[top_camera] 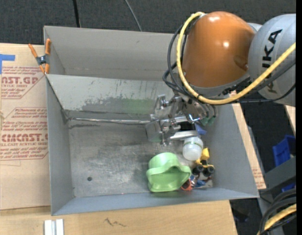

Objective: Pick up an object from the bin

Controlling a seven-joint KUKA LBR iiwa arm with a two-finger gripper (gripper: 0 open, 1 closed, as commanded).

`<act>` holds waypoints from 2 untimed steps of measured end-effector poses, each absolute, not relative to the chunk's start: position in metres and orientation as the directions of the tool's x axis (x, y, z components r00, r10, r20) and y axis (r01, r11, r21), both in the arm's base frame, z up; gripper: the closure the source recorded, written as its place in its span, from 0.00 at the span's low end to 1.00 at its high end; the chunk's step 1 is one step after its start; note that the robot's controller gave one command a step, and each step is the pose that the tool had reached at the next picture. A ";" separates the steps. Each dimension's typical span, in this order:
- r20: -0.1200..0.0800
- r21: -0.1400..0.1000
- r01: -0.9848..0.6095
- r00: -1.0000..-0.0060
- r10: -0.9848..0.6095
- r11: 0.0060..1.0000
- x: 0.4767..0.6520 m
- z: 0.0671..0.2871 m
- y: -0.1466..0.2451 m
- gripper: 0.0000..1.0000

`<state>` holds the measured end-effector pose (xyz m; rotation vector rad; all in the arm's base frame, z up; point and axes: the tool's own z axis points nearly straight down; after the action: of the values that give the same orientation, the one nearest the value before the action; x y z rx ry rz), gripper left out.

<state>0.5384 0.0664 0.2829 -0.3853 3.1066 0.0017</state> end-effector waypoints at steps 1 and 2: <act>0.001 0.001 -0.213 -0.977 -0.213 0.977 0.530 0.211 0.075 1.00; 0.004 0.002 -0.186 -0.983 -0.186 0.983 0.518 0.122 0.099 0.00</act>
Offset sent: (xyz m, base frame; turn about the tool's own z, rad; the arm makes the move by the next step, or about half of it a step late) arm -0.0187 0.0311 -0.1580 0.0619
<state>0.5179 0.0989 0.1224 -0.2934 3.1325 0.0025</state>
